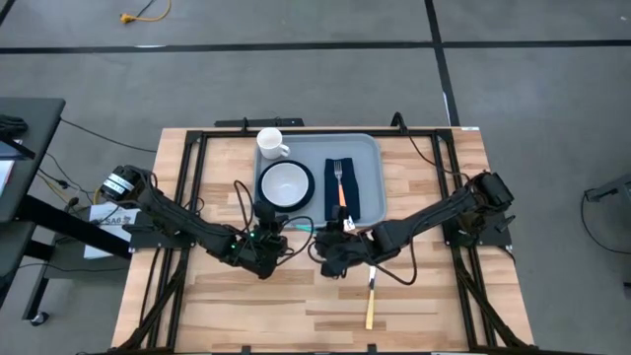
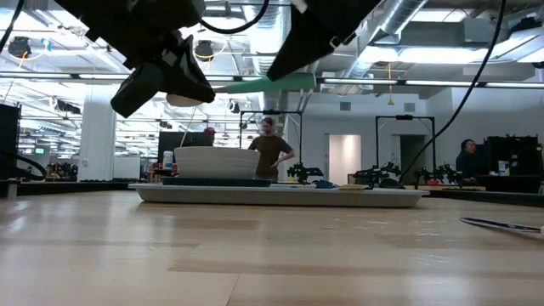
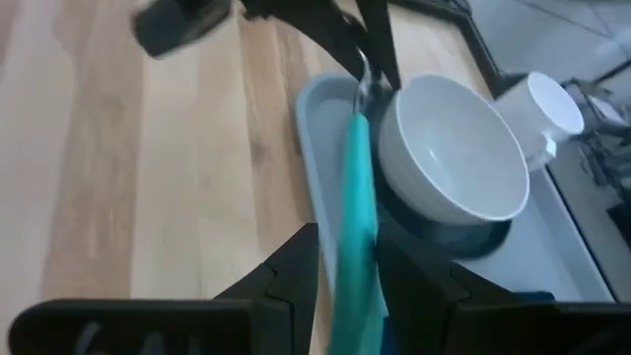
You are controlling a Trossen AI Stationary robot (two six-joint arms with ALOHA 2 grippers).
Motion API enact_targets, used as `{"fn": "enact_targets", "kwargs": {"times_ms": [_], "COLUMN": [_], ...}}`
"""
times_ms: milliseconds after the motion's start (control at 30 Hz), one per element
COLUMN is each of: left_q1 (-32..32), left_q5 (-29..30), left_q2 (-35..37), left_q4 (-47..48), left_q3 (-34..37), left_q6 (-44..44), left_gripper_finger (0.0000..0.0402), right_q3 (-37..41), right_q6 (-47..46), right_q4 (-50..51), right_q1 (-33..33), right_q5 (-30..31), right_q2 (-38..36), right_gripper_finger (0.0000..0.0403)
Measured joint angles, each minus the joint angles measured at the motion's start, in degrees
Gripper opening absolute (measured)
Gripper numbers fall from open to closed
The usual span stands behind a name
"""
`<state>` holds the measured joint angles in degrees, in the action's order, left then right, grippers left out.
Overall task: Set up tray
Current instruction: Put the light blue spoon on the dark blue table napkin to the left of the orange fork
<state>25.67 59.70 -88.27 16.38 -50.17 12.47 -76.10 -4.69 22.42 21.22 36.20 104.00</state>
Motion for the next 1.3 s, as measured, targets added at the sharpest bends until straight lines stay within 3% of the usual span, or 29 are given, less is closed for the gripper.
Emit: {"fn": "enact_targets", "kwargs": {"times_ms": [300,467,633,1300], "left_q1": [0.8,1.0,-0.2,-0.3], "left_q5": [-0.5,-0.7,-5.6,-6.4], "left_q2": [0.1,0.1,0.1,0.1], "left_q4": [0.1,1.9,4.6,4.9], "left_q3": [-2.3,-2.7,-2.8,-2.8], "left_q6": [-1.4,-1.6,-4.3,-4.9], "left_gripper_finger": [0.0009,0.0009,0.0009,0.0009], "right_q3": [0.2,0.2,0.0,0.1], "right_q6": [-3.8,-3.8,1.0,2.8], "right_q4": [5.7,3.6,-0.7,-3.8], "right_q1": [-2.3,-2.1,-1.3,-2.9], "right_q5": [-0.2,-0.3,-0.1,-1.2], "right_q2": [1.6,1.4,0.9,0.9], "right_gripper_finger": [0.0098,0.0098,0.0098,0.0089]}}
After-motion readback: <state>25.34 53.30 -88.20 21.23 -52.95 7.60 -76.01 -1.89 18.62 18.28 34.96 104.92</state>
